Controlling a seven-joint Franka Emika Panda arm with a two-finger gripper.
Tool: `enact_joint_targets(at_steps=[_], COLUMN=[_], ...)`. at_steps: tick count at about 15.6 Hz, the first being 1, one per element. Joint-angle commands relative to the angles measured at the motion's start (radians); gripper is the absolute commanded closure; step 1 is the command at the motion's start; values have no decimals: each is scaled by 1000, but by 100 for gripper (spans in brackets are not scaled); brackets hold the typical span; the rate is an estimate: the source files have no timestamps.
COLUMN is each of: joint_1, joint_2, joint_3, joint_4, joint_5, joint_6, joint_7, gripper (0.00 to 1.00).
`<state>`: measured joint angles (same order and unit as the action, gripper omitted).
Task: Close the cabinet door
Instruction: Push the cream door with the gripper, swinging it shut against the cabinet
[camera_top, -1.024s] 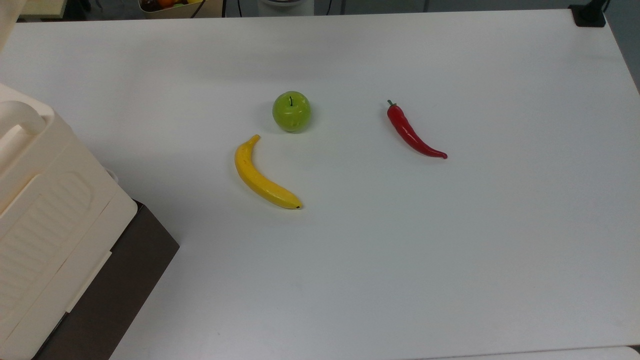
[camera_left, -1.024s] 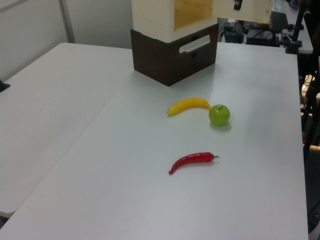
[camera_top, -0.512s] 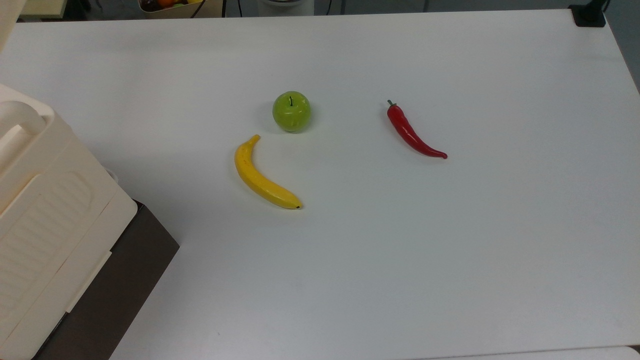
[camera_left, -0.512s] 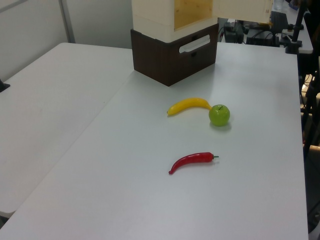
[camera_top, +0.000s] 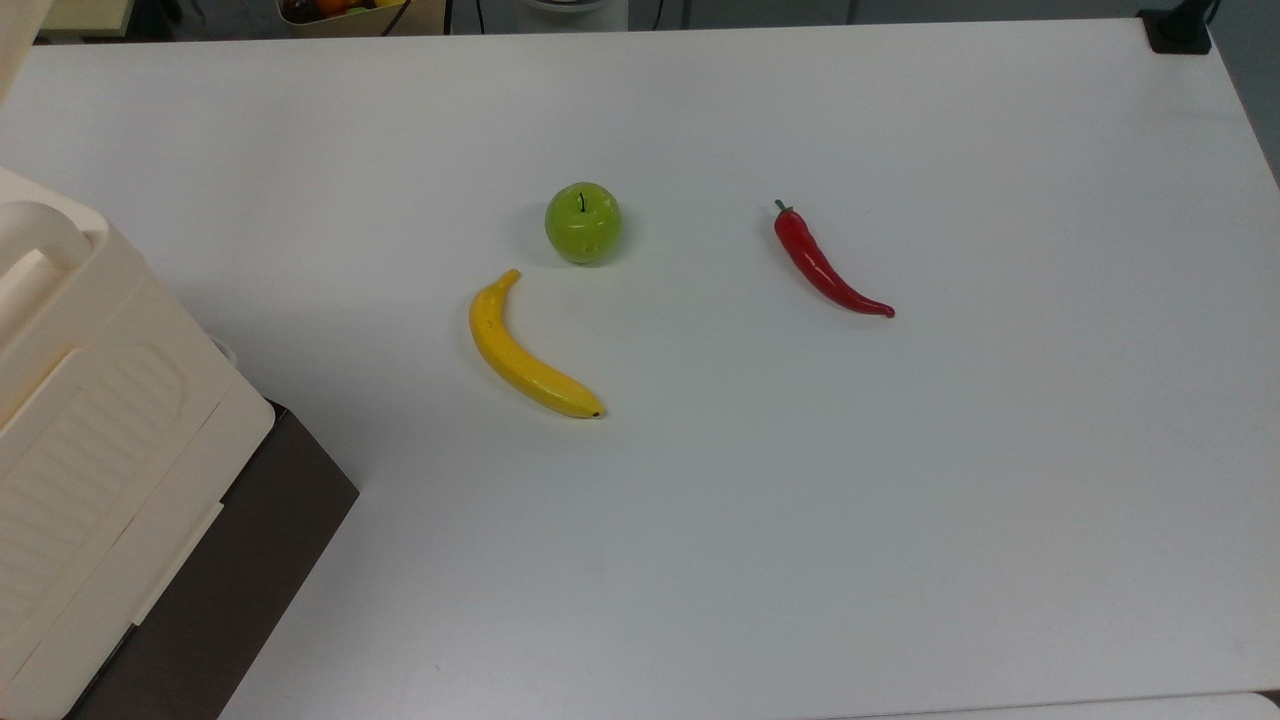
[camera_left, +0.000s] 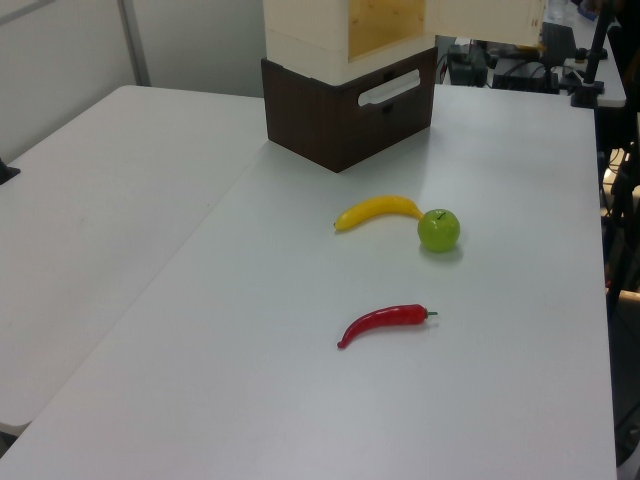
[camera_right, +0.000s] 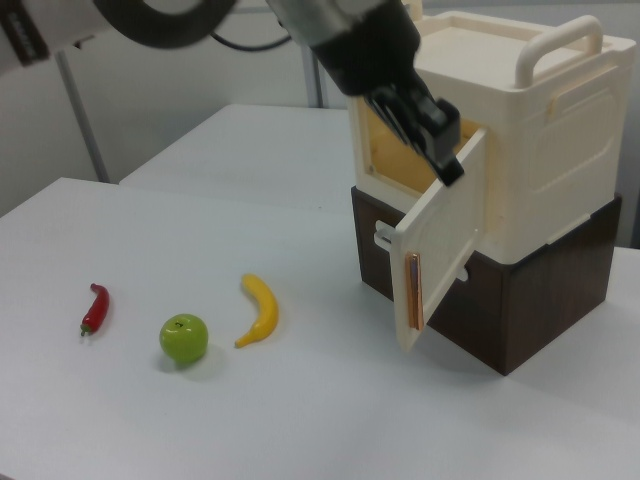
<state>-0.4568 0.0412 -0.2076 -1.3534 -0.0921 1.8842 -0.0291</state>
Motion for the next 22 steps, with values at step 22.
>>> enact_joint_targets(at_steps=[22], joint_1=[191], joint_2=[117], joint_3=[27], joint_4=[-55], joint_5=[222], joint_6=[153], joint_7=[81], gripper=[100])
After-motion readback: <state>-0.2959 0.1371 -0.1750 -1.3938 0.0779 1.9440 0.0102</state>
